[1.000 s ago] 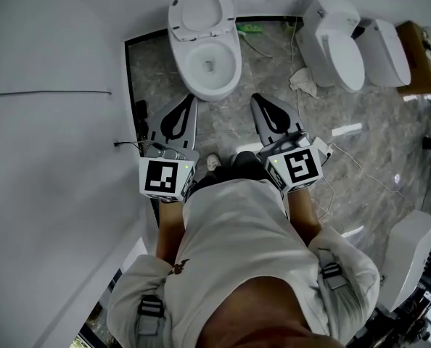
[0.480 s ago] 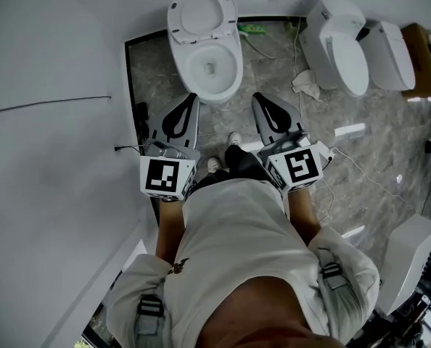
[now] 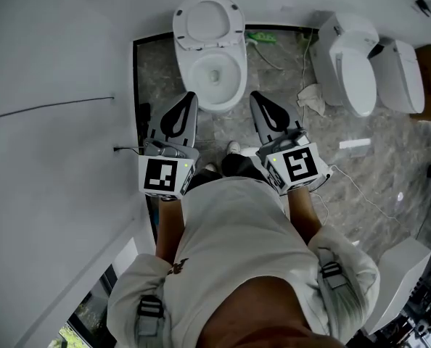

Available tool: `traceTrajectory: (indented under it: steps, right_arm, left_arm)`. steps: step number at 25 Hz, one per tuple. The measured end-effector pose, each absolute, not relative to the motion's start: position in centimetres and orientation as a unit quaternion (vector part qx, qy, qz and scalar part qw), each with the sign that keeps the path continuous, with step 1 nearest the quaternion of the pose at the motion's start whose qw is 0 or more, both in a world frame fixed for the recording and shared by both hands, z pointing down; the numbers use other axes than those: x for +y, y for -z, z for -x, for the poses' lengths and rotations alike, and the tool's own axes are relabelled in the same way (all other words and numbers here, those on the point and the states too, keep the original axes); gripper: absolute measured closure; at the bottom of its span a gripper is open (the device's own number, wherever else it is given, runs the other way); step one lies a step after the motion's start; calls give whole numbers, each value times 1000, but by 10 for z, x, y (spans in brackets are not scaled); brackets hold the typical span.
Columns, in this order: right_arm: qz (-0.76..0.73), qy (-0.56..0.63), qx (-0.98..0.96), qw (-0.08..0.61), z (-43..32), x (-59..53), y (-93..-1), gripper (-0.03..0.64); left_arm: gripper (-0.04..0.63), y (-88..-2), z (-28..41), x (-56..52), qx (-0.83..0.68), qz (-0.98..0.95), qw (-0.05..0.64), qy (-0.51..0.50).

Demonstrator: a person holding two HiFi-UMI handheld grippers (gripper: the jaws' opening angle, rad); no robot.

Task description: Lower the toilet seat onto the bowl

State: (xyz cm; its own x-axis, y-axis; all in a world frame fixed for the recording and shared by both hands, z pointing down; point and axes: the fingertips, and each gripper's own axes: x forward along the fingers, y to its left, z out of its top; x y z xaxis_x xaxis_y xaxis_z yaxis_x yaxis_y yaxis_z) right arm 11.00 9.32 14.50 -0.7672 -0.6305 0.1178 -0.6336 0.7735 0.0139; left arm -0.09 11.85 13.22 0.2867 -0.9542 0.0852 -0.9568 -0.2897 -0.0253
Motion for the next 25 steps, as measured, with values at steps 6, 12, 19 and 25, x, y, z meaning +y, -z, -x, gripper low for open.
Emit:
traceTrajectory:
  steps: [6,12,19,25]
  right_arm:
    - [-315,-14,-947,53,-114,75,-146,595]
    - [-312,-15,-949,50,-106,63,-150,595]
    - [-329,-12,-942,60,-91,57,-150,595]
    - [-357,-12,-931,72,-65,51,-152,594]
  left_arm:
    - [572,-132,-7,105,-611,-790,13,-50]
    - [572,-138,-4,93,-609,-792,13,-50]
    - [572,-137,13,83,-596,-802,15,-42]
    - [572,-139,44,76,-579,-815,18,-34]
